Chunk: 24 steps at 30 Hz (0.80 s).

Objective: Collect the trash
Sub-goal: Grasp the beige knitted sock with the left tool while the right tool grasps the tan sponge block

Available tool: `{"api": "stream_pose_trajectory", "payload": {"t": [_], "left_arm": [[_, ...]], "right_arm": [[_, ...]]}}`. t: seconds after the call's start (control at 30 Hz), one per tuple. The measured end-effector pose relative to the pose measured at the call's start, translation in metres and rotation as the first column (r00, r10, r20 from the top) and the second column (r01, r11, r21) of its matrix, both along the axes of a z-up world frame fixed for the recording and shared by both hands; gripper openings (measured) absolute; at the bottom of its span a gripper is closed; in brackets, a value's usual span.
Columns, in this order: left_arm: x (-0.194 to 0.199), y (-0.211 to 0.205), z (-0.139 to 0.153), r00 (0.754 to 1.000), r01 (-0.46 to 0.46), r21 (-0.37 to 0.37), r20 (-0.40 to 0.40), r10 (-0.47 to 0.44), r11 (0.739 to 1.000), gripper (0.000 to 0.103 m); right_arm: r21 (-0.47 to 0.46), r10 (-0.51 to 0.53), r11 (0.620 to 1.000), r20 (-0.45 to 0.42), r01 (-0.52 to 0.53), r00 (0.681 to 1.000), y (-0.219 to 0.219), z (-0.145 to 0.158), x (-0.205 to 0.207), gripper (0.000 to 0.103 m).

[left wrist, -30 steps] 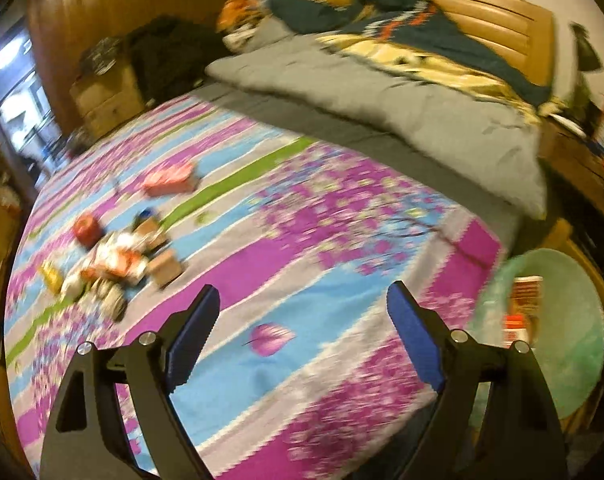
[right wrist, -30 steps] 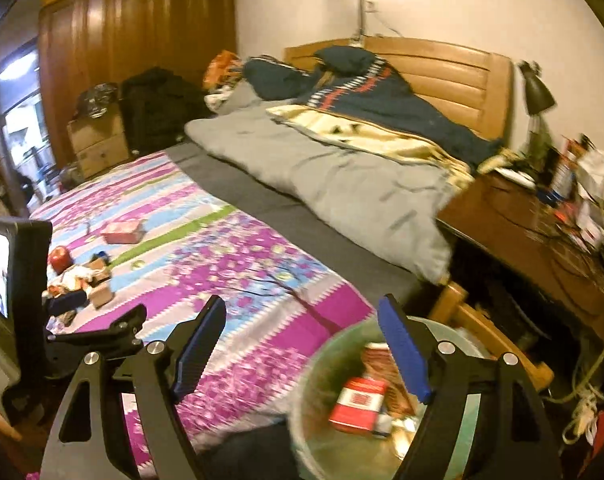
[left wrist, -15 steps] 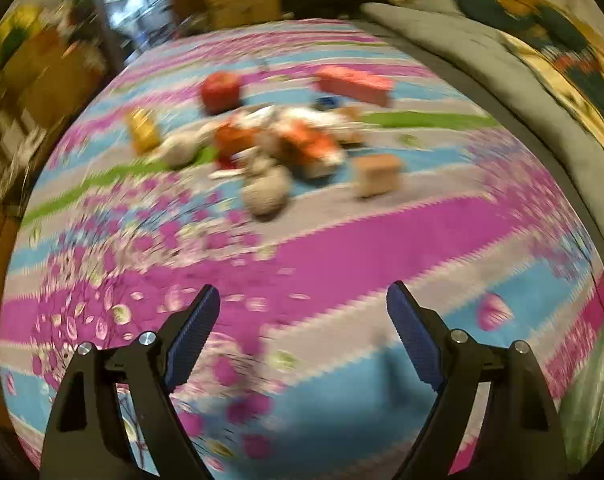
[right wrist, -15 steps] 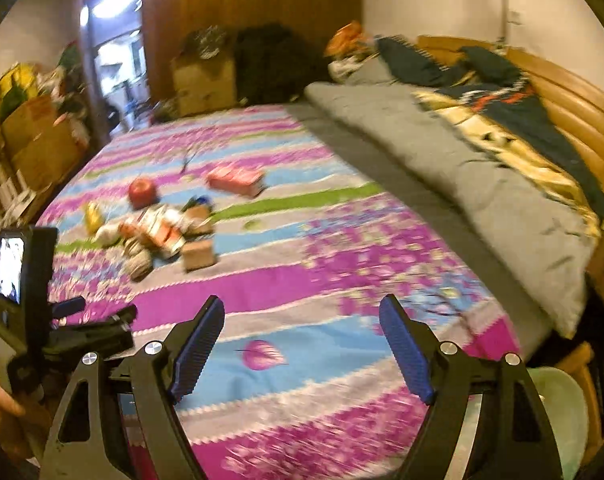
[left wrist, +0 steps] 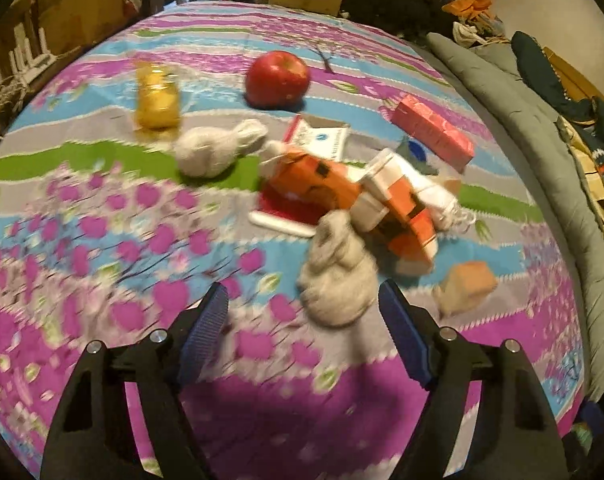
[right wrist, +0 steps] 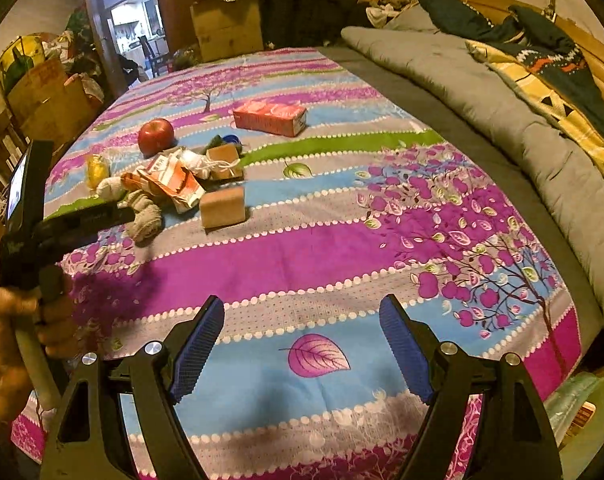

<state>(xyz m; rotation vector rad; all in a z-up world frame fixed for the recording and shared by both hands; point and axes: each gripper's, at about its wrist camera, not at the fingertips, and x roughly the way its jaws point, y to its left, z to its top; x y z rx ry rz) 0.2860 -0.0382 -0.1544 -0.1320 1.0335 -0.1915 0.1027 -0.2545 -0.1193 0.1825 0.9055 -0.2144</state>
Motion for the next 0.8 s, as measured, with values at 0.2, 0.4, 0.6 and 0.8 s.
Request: {"api": "stream_pose_trajectory", "payload": {"t": [0.2,0.4,0.6,0.8], "left_arm": [[0.015,-0.014,-0.026,0.997,0.047,-0.041,-0.057,-0.049,0.998,0.04],[-0.009,0.013,-0.015,0.999,0.009,-0.071,-0.031,-0.011,0.997,0.036],[-0.035,0.048,-0.006,0.997,-0.045,-0.08,-0.07,0.039,0.996,0.036],[-0.045,0.06,-0.001,0.996,-0.048,-0.066,-0.082,0.043,0.997,0.036]], "right_arm": [[0.017,0.059,0.998,-0.005,-0.059,0.998,0.001,-0.013,0.029,0.08],[0.111,0.151,0.982,0.017,-0.151,0.988,0.007,-0.024,0.073,0.08],[0.236,0.208,0.95,0.007,-0.204,0.978,0.02,-0.052,0.132,0.082],[0.214,0.22,0.955,-0.058,-0.204,0.974,0.032,-0.077,0.177,0.05]]}}
